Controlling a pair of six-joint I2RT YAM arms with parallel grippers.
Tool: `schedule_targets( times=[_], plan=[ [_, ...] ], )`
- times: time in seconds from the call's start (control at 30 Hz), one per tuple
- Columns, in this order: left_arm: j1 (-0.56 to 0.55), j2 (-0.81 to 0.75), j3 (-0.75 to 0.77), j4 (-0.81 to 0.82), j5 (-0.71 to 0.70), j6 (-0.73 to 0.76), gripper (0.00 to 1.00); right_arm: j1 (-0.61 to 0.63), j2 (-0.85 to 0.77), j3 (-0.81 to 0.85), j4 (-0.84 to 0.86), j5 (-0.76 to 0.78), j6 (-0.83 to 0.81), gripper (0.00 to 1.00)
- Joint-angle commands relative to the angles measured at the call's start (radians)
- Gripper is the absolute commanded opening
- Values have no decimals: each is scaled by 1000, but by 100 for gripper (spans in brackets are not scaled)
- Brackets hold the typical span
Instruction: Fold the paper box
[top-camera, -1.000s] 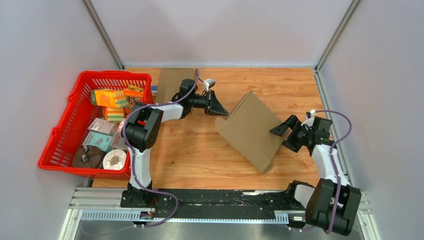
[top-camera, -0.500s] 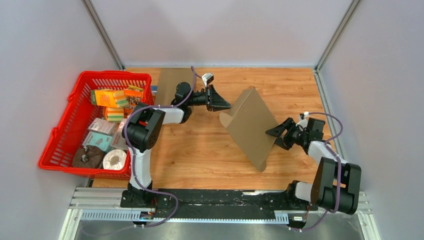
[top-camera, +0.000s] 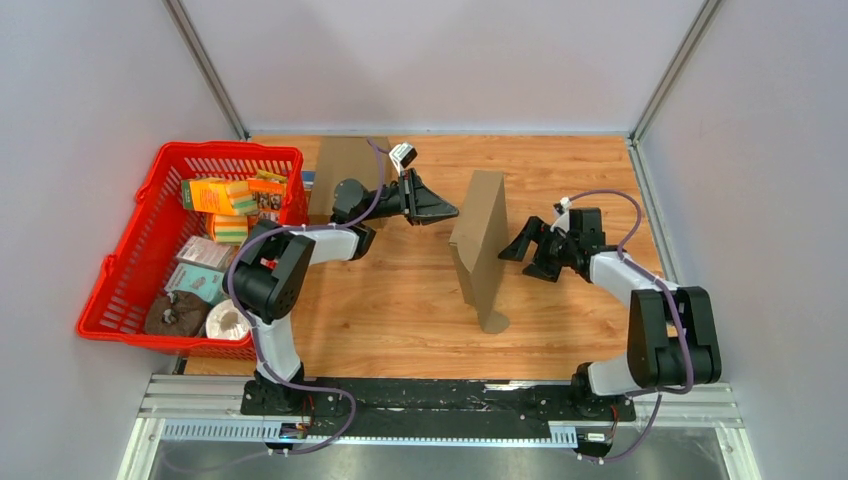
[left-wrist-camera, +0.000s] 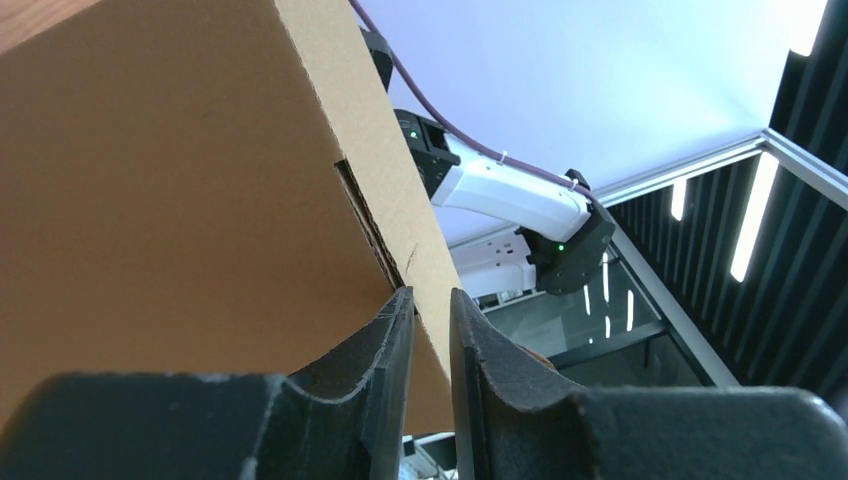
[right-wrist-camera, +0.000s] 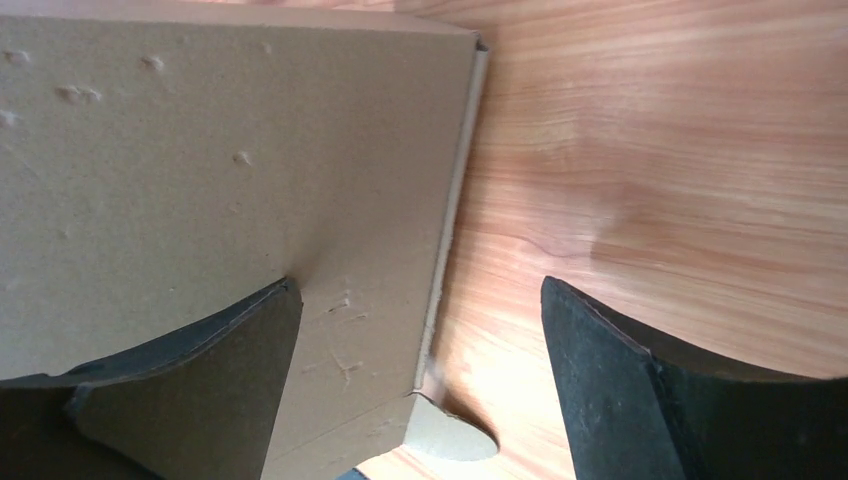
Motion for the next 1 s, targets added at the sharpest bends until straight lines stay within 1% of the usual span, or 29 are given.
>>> schedule_targets(
  times=[0.0,0.03,0.07,0.1,0.13,0.2,0.23,0.33,0.4,0.43,0.5,0.53,0.6,0.63,0.7,0.73,0.8,0.83,0.9,0.97],
  plan=[
    [-26,-11,-31,-93,16,121,30,25,-79,76,-173,165,-137,95],
    [-26,-13,-31,-134,15,155,30,27,-109,74,-195,210,-146,96],
    [-26,-17,-31,-154,12,170,30,33,-138,71,-215,221,-151,98],
    [-26,-19,-31,-174,9,184,30,39,-199,68,-227,229,-155,99],
    [-26,-19,-27,-212,9,212,30,45,-227,64,-241,235,-154,99],
    [-26,-27,-25,-232,9,226,30,55,-332,50,-252,212,-140,100],
    [-26,-27,-24,-246,9,235,30,55,-375,41,-249,175,-122,100],
    [-26,-36,-25,-271,3,250,30,77,-495,56,-232,115,-105,100],
    [-28,-37,-25,-277,-1,255,30,146,-534,76,-233,109,-132,100],
    [-28,-37,-25,-278,-2,255,30,226,-579,83,-235,167,-173,100],
    [-28,-45,-28,-294,-5,267,30,319,-623,83,-227,253,-207,100],
    [-28,-50,-33,-304,-8,275,29,405,-650,83,-211,312,-215,100],
    [-29,-62,-39,-335,-14,301,29,488,-670,82,-200,379,-224,100],
    [-29,-68,-47,-346,-16,307,29,592,-684,79,-191,505,-227,100],
    [-29,-80,-54,-377,-20,330,29,706,-724,58,-174,680,-240,100],
    [-29,-83,-56,-384,-22,336,29,817,-733,47,-145,824,-253,100],
    [-32,-90,-58,-400,-30,344,29,918,-732,33,-120,951,-287,100],
    [-35,-91,-59,-401,-31,347,29,1003,-726,27,-82,1080,-298,100],
    [-44,-96,-62,-409,-37,350,29,1071,-665,39,-56,1202,-328,100],
    [-52,-108,-68,-413,-53,356,28,1160,-591,69,-46,1400,-330,100]
  ],
)
